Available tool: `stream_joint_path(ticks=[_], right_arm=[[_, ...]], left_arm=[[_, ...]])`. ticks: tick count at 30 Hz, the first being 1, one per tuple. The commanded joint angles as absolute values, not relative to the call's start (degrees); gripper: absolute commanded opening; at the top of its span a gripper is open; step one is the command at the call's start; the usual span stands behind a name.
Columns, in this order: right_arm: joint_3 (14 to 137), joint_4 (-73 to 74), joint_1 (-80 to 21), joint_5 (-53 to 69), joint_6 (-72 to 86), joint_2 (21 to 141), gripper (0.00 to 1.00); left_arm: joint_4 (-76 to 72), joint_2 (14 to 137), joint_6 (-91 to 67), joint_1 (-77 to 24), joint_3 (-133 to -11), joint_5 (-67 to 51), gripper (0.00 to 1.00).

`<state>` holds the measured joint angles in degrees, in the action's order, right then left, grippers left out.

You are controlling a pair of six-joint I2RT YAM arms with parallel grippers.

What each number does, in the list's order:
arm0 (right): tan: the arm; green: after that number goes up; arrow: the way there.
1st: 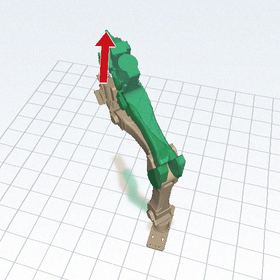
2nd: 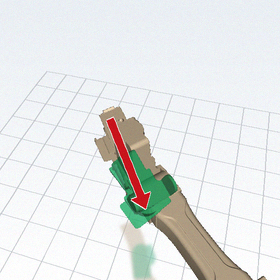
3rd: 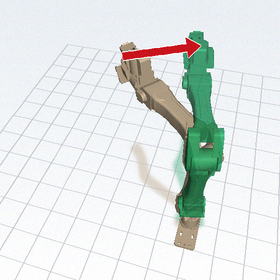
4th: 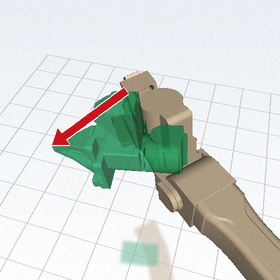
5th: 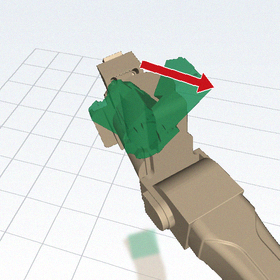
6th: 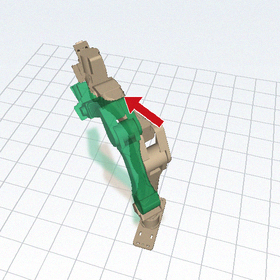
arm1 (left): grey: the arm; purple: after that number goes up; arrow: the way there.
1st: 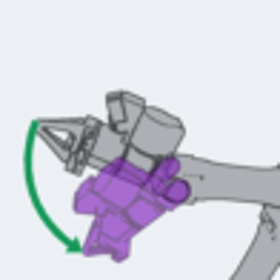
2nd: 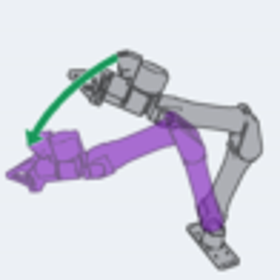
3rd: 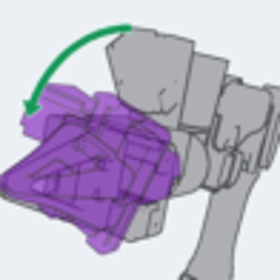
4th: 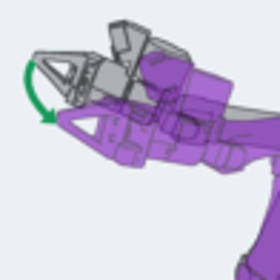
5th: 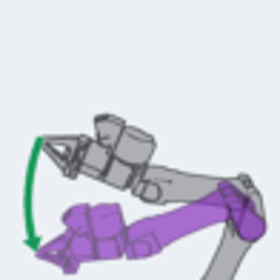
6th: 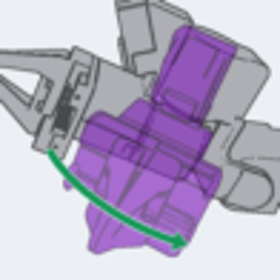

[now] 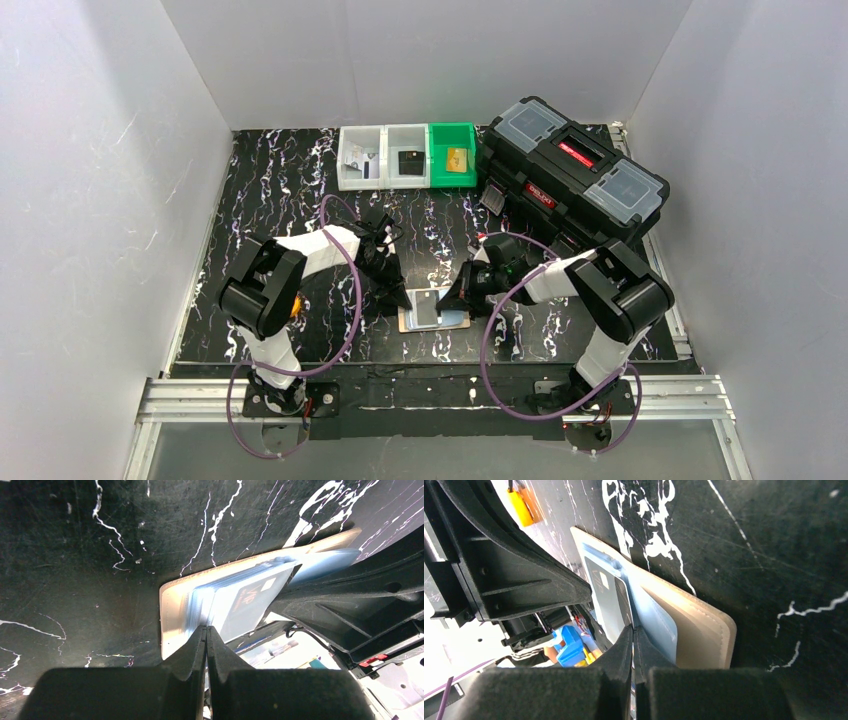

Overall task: Take the credit cards out of the card holder
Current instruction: Remove the credit card from the card holder.

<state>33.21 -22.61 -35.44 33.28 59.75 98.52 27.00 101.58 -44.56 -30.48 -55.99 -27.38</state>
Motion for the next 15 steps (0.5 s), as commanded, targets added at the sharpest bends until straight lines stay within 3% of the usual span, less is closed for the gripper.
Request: stream_joint_path(ticks=[1,15], right_arm=[[33.29,-15.67,-34.69,28.86,56.17,97.60,0.01],[35.63,-8.68,-34.03,26.29,51.75,95.57,0.01]], left_arm=[[30.48,107.55,-40.91,-31.03,-51.33,-10.91,0.00],[31.12,108.14,-39.91,-31.05,-52.27,-10.81,0.00]])
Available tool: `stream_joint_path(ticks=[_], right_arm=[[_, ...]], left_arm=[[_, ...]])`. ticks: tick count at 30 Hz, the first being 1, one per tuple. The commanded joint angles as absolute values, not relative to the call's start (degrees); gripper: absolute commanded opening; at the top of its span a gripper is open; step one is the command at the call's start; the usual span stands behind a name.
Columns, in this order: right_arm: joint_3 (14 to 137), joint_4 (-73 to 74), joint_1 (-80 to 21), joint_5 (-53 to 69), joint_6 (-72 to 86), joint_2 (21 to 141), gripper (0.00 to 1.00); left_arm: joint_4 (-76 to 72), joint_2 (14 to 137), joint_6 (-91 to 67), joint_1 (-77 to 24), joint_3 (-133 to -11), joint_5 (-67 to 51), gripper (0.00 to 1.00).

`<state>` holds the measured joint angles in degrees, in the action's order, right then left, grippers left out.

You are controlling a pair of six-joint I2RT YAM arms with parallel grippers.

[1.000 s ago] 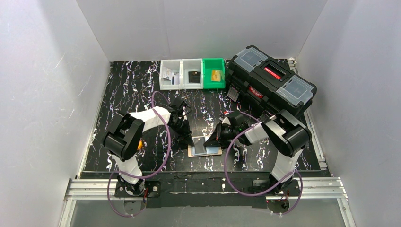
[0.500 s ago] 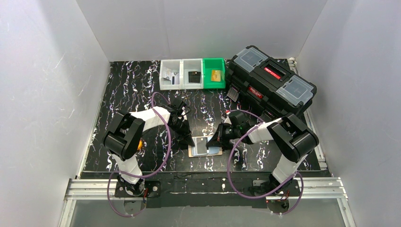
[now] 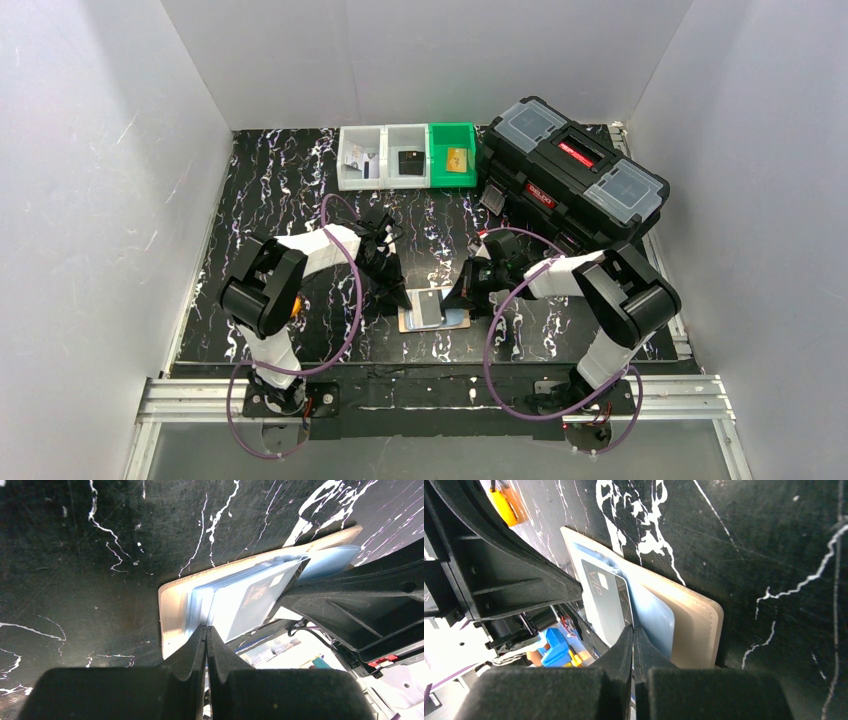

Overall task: Take the credit cards out of the card holder
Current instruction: Remove the credit card from the card holder.

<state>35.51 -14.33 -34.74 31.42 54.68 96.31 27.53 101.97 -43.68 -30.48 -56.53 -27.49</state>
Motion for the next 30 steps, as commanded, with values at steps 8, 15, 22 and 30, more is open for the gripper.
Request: stream_joint_path(ticks=[8,15,22,30], right_arm=[[33.94,-10.58,-32.94,27.43,52.71,95.36,0.01],[31.15,-14.96,-31.24,29.84,54.36,95.52,0.01],[30.32,-15.49,-30.67,29.75,54.90,95.04,0.01],[29.52,-13.74,-30.52,27.43,55.05,92.94,0.01]], left_arm=[[31.21,107.94,-39.87,-30.94,-52.22,-10.72,0.00],[31.11,107.83,-39.83,-30.95,-52.00,-10.72,0.00],[31.22,107.53,-39.81,-30.94,-52.41,-10.92,0.00],[32.58,106.46,-39.08,-30.97,-54.18,-10.67,0.00]])
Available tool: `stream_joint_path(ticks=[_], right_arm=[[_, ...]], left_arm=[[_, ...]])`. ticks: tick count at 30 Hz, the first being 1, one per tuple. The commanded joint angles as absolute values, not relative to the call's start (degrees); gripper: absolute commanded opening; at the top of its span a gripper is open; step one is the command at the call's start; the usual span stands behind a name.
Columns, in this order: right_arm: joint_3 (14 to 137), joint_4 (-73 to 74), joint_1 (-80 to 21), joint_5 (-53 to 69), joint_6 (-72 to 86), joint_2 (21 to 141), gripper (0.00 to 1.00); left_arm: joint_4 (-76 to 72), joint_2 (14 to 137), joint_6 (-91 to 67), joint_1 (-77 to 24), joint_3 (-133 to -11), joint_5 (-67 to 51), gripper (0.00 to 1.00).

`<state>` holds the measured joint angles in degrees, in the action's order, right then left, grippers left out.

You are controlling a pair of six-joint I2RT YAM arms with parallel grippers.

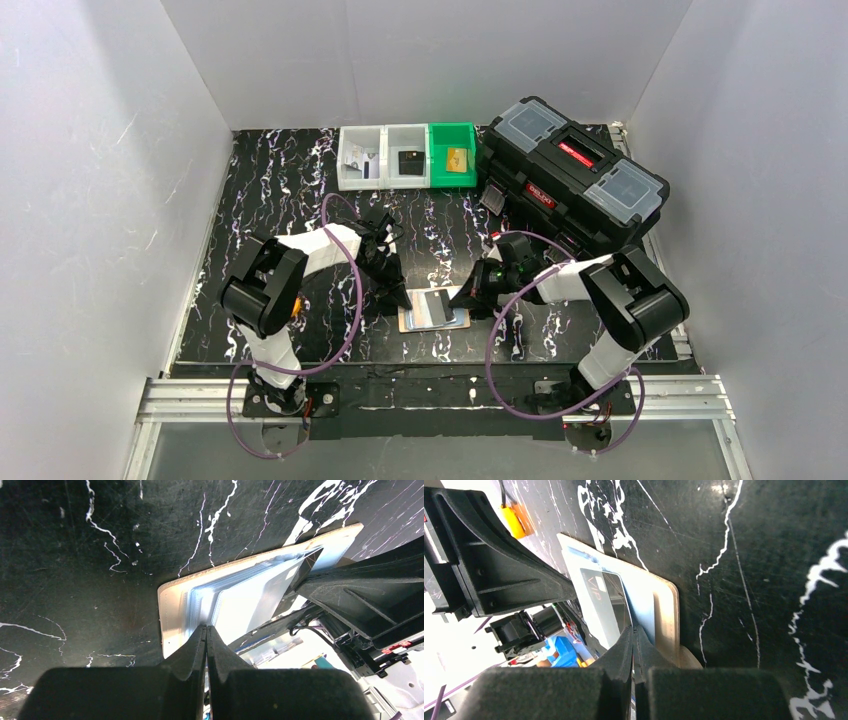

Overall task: Take the credit cards out of the card holder
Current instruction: Remove the credit card from the card holder.

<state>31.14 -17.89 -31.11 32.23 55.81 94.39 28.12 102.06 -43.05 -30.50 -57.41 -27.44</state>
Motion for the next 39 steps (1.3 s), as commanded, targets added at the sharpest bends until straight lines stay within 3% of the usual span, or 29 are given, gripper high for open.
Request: stream_joint_path(ticks=[1,30,35,39], right_arm=[[29.41,-13.53,-30.43,27.16,55.03,92.50,0.01],[30.61,-5.71,-27.95,26.97,52.69,81.83,0.01],[33.67,-2.27,-27.95,27.06,52.08,79.97,0.01],[35.88,-0.98,-27.94,27.91,52.20,79.14,0.01]], left_arm=[[32.68,106.49,-39.09,-30.96,-54.34,-10.58,0.00],[37.22,101.96,-38.34,-31.03,-62.13,-13.94,0.00],[40.57,98.74,-37.49,-31.04,-67.02,-14.09,0.13],[42.05,96.85,-37.11,-31.03,-69.79,-15.50,0.32]])
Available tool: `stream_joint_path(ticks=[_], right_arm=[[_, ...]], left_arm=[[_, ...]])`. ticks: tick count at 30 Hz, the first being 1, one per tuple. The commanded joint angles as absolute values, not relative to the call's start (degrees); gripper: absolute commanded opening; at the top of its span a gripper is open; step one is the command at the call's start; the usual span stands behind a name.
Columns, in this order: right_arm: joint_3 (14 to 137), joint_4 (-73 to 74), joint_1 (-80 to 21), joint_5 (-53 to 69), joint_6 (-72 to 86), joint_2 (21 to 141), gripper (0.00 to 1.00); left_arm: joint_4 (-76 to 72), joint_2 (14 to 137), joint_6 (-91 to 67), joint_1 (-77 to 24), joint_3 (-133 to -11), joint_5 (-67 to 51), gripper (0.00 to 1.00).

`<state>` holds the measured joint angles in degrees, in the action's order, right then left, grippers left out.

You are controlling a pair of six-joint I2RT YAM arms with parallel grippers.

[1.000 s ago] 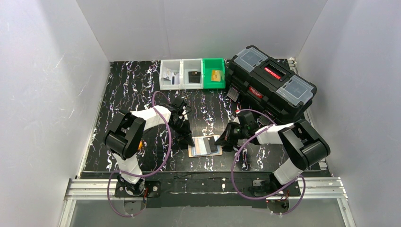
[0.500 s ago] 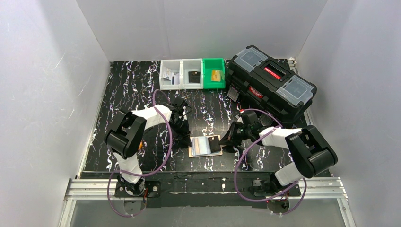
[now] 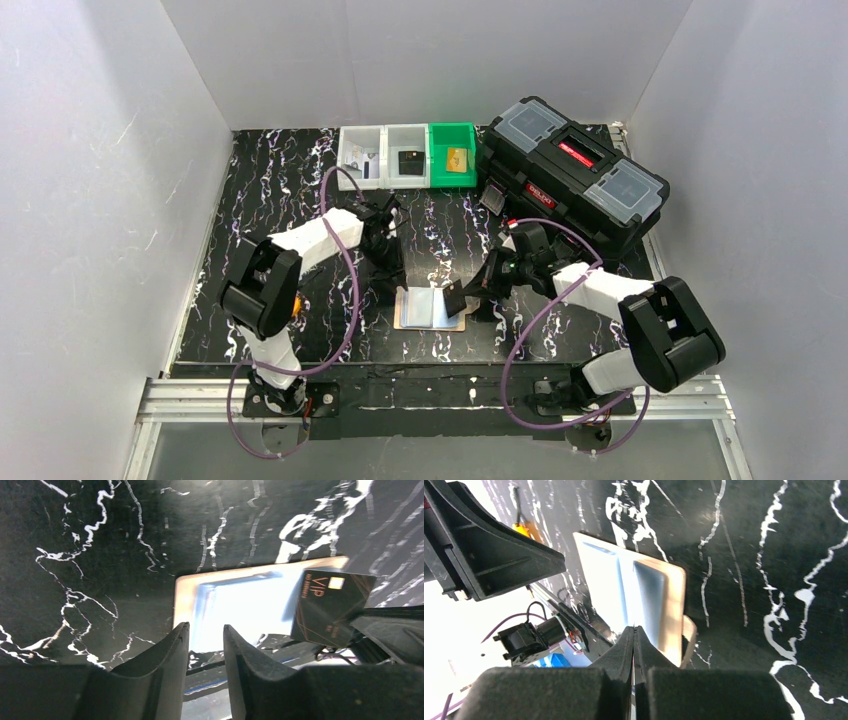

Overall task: Take the credit cards out of the card holder
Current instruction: Remove the credit card from the card holder.

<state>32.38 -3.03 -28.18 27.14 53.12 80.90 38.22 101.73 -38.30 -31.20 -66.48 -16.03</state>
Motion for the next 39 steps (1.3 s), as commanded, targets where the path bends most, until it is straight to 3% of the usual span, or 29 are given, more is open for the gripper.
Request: stream_joint_path(ticks=[1,7,15,26,39], right_arm=[[36.28,-0.79,-27.94,28.13,52.39,79.11,0.01],[38.55,-0.96,-27.84,30.23,54.02,79.23,0.01],[39.55,-3.55,-27.69,33.63,58.42,78.31,0.01],[39.82,-10.39,-25.94,38.56,66.84,76.04,0.01],[39.94,-15.56,-25.75,40.82,72.69,74.18,0.01]], left_arm=[[42.09,96.29,-37.18,-31.03,-70.35,-16.07,0.37],[39.70,94.15,-39.40,-31.03,-71.07,-21.95,0.56],[27.36,91.25,-48.79,-30.58,-64.56,-32.12,0.70],[6.40,86.20,-62.62,-27.42,-54.49,-40.64,0.76],[2.25,85.81,-66.16,-27.07,-53.44,-42.01,0.72]])
